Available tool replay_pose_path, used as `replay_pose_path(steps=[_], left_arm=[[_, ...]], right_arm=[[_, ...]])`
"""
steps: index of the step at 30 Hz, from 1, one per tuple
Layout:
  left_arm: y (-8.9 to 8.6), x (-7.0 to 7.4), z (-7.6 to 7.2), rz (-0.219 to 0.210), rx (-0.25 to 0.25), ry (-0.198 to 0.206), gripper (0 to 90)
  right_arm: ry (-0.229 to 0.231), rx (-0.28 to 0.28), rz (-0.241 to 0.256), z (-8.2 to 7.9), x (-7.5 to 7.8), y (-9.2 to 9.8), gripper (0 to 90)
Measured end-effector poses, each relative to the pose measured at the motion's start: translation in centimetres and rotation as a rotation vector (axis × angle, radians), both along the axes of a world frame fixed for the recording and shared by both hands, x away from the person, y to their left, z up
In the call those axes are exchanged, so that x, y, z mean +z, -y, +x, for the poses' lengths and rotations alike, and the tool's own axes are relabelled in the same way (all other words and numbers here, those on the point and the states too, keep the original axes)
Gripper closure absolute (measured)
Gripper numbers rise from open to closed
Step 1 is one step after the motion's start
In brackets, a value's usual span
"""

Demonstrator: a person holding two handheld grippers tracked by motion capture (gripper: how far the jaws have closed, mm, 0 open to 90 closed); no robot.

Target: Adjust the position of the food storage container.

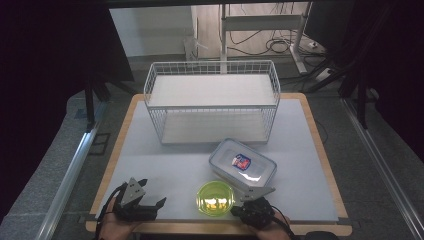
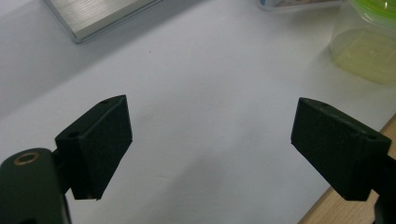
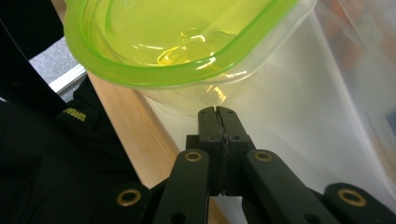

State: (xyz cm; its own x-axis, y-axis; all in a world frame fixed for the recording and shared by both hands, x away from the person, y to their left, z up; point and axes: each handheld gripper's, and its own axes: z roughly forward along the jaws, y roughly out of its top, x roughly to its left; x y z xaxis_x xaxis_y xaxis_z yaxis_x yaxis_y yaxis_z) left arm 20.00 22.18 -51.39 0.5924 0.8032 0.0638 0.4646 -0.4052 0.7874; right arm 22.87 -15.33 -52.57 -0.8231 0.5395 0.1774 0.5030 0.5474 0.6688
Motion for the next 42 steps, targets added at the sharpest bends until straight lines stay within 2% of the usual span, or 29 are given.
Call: replay_pose_path(steps=[4,7,10,18,19,22,24,25,26,27,30,31,32,33,34,35,37,39,42], left_arm=[[-0.2,0.1,0.0,0.007,0.007,-0.011,13.1],[-0.5,0.2,-0.1,0.010,0.008,-0.018,17.3],[-0.7,0.2,-0.1,-0.001,0.011,-0.024,19.6],[-0.8,0.3,-0.2,0.003,-0.001,-0.038,24.0],[-0.8,0.4,-0.2,-0.002,-0.002,-0.038,25.6],[-0.8,0.6,-0.4,-0.020,-0.013,-0.042,29.4],[-0.6,0.7,-0.8,-0.030,-0.036,-0.057,34.2],[-0.2,0.6,-1.1,-0.042,-0.055,-0.073,38.7],[-0.2,0.6,-1.1,-0.042,-0.055,-0.073,40.2],[0.6,0.5,-1.6,-0.045,-0.088,-0.090,43.5],[1.5,0.4,-2.1,-0.054,-0.116,-0.105,52.4],[2.0,0.3,-2.4,-0.053,-0.133,-0.114,52.4],[2.4,0.3,-2.6,-0.061,-0.143,-0.118,56.7],[3.0,0.3,-2.9,-0.097,-0.168,-0.129,66.3],[3.0,0.3,-2.9,-0.097,-0.168,-0.129,69.3],[4.0,0.3,-3.2,-0.123,-0.198,-0.134,73.7],[4.5,0.2,-3.3,-0.124,-0.216,-0.137,75.7],[6.0,-0.2,-3.2,-0.126,-0.261,-0.163,81.9],[7.1,-0.5,-3.1,-0.116,-0.276,-0.170,85.7]], right_arm=[[-0.002,0.006,-0.006,0.7,-0.2,-1.1,89.9],[0.014,0.002,-0.014,1.3,-0.2,-2.2,90.0],[0.018,0.005,-0.018,1.7,-0.2,-2.9,89.9],[0.039,0.035,-0.029,2.9,-0.2,-5.9,90.0],[0.051,0.041,-0.036,3.2,-0.1,-6.6,90.0],[0.057,0.045,-0.044,3.2,-0.1,-6.7,90.0],[0.062,0.043,-0.044,3.1,0.1,-6.3,89.8],[0.065,0.034,-0.048,2.8,0.5,-5.5,87.5],[0.065,0.034,-0.048,2.8,0.5,-5.5,87.5],[0.064,0.026,-0.040,2.6,0.9,-4.6,83.8],[0.068,0.023,-0.025,2.3,1.2,-3.5,78.6],[0.069,0.022,-0.022,2.1,1.3,-3.1,75.6],[0.071,0.020,-0.018,1.9,1.5,-2.5,72.2],[0.073,0.016,-0.008,1.6,1.7,-1.6,67.5],[0.073,0.016,-0.008,1.6,1.7,-1.6,67.5],[0.081,0.011,-0.005,1.2,1.9,-0.6,62.4],[0.086,0.009,-0.005,1.0,1.9,-0.3,61.0],[0.094,-0.003,0.002,0.6,2.2,0.6,52.1],[0.099,-0.007,-0.002,0.3,2.2,1.1,47.0]])
